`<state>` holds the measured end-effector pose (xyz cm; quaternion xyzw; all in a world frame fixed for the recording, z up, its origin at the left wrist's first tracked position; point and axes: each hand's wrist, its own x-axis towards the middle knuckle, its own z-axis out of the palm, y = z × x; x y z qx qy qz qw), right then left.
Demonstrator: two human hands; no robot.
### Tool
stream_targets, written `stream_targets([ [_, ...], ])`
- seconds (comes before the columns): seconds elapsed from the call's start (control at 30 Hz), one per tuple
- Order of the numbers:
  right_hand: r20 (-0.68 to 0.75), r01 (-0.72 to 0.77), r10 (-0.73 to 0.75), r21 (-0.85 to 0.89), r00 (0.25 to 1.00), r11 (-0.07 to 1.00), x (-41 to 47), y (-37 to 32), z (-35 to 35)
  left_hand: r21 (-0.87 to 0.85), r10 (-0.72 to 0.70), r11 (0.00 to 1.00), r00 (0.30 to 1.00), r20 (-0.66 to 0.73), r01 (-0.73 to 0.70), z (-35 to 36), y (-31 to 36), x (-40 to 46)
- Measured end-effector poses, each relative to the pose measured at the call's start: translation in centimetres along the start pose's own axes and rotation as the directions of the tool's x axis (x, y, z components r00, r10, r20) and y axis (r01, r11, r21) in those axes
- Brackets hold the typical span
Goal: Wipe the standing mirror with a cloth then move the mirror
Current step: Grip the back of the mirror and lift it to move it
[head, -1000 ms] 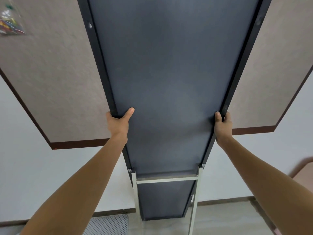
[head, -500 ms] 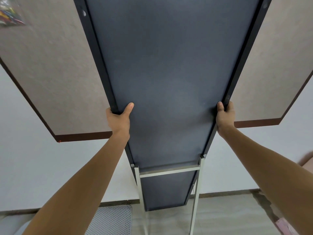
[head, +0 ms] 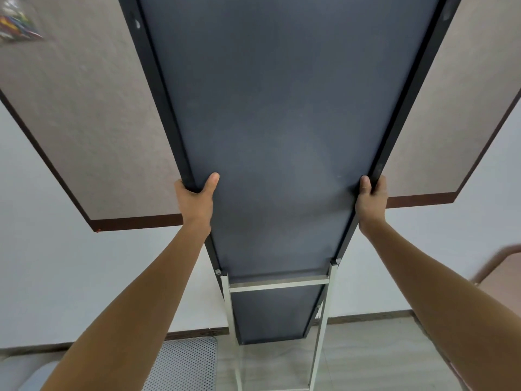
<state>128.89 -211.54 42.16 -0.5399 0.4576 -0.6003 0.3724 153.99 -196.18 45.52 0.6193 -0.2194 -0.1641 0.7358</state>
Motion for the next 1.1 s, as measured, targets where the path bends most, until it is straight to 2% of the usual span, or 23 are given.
stream_targets([
  [0.3, -0.035, -0.001, -0.001, -0.056, 0.999, 0.998, -3.1, -1.0, -2.1, 0.095, 0.047, 0.994, 0.998, 0.035, -0.050, -1.2, 0.3, -2.7],
  [0.43, -0.036, -0.086, 0.083, -0.096, 0.996, 0.992, -3.5, -1.6, -2.7, 0.111, 0.050, 0.992, 0.998, 0.034, -0.053, -1.2, 0.5, -3.6],
  [0.63, -0.079, -0.296, 0.285, -0.288, 0.955, 0.911, -4.3, -4.0, -2.1, 0.137, 0.076, 0.988, 0.997, 0.002, -0.076, -1.2, 1.2, -4.5],
  [0.8, -0.080, -0.401, 0.398, -0.331, 0.914, 0.854, -4.3, -6.7, -1.3, 0.262, 0.213, 0.945, 0.976, -0.039, -0.195, -0.7, 2.6, -4.4],
  [0.93, -0.093, -0.362, 0.350, -0.305, 0.932, 0.881, -4.4, -10.1, 0.3, 0.470, 0.397, 0.830, 0.910, -0.120, -0.300, 0.5, 5.8, -4.9],
  [1.0, -0.080, -0.330, 0.323, -0.328, 0.943, 0.885, -4.7, -11.9, 0.7, 0.563, 0.530, 0.730, 0.841, -0.106, -0.389, 1.2, 7.9, -5.6],
  [1.1, -0.002, -0.237, 0.250, -0.316, 0.968, 0.919, -5.3, -15.5, 1.4, 0.613, 0.702, 0.571, 0.712, -0.019, -0.546, 2.2, 11.1, -5.8],
])
